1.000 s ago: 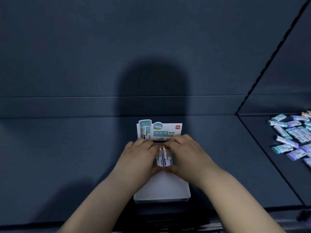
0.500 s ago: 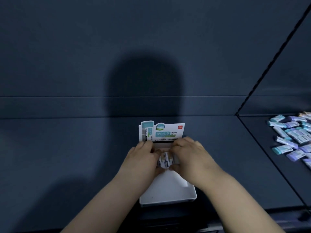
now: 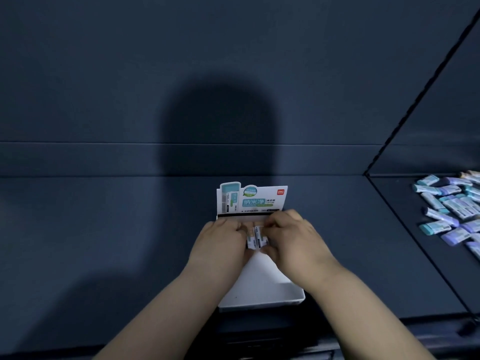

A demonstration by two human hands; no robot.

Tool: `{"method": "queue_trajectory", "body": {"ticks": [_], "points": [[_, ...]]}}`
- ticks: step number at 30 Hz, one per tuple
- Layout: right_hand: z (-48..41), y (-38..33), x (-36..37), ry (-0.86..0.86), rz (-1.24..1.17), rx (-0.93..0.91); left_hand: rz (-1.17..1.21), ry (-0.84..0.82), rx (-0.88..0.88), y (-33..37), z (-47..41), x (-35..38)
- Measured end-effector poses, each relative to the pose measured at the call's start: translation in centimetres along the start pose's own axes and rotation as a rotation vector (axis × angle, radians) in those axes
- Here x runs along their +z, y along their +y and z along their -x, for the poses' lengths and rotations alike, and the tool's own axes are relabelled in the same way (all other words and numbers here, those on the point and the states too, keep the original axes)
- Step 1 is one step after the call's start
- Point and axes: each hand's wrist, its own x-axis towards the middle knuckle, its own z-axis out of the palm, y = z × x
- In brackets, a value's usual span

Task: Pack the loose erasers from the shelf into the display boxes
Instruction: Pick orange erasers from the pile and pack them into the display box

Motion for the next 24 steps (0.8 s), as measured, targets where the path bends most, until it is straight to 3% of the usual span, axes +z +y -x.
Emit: {"method": "queue_trajectory", "body": {"ticks": [9,14,17,24], "points": [[0.1,-0.5,-0.8,-0.044,-0.044,-0.003,-0.003,0.007,-0.019,-0.1,0.0,0.2],[0.7,-1.0,-2.8,0.091,-0.194,0.040,-0.103,0.033,-0.023,0.1,0.2,-1.0],[1.4,-0.7,-4.2,0.093,-0.171,0.051,-0.132,0.176,-0.003,1.5,0.4,-2.3],[4.8,3.3,-7.7,-0.039,0.002,0.055,-0.251,0.129,0.104,7.7,-0.8,-3.6]]}}
